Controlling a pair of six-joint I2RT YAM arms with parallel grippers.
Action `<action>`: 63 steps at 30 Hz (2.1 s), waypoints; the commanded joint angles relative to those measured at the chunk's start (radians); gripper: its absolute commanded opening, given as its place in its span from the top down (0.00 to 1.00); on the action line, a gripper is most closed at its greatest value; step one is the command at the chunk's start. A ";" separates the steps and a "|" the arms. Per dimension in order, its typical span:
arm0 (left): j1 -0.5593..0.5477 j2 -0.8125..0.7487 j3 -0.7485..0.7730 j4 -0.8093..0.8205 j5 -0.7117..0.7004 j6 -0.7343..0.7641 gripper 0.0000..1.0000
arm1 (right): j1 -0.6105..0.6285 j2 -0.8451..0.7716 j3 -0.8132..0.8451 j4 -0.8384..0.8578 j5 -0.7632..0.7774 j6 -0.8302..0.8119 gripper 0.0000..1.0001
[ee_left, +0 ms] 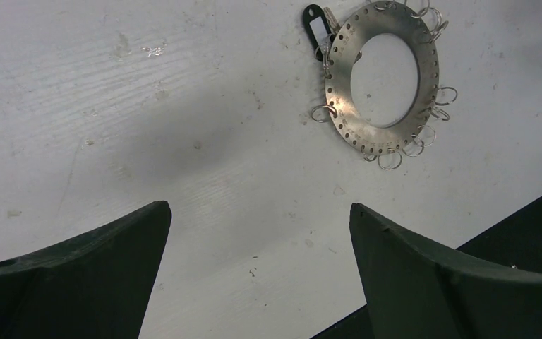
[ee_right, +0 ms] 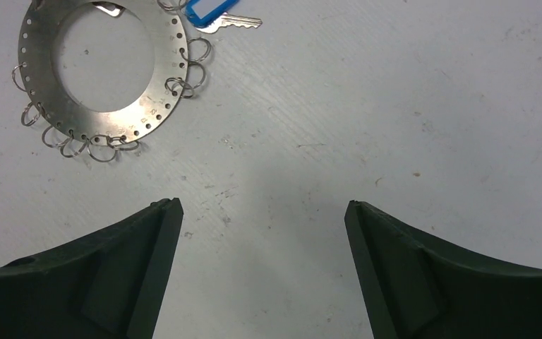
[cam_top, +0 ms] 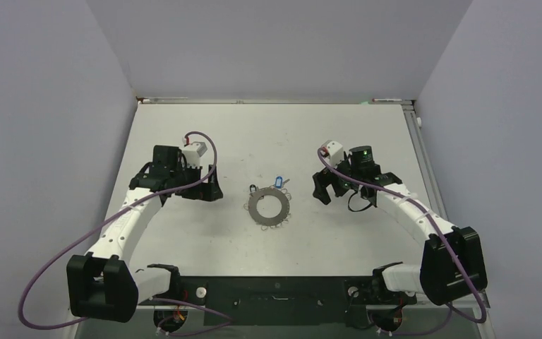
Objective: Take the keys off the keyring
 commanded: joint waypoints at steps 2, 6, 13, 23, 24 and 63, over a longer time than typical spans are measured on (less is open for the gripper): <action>0.001 0.020 -0.030 0.101 0.153 -0.068 0.04 | 0.054 0.050 0.033 0.073 -0.012 0.003 0.10; 0.001 0.098 -0.073 0.153 0.326 -0.102 0.04 | 0.112 0.104 0.043 0.082 0.001 0.003 0.10; -0.003 0.235 -0.174 0.412 0.452 -0.299 0.04 | 0.189 0.175 0.040 0.127 -0.017 -0.024 0.10; -0.029 0.468 -0.264 0.810 0.500 -0.530 0.22 | 0.229 0.303 0.057 0.187 -0.122 -0.039 0.10; -0.033 0.482 -0.268 0.834 0.497 -0.545 0.24 | 0.233 0.318 0.060 0.195 -0.131 -0.039 0.10; -0.104 0.556 -0.266 1.128 0.606 -0.916 1.00 | 0.544 0.302 0.315 -0.095 0.114 -0.194 0.10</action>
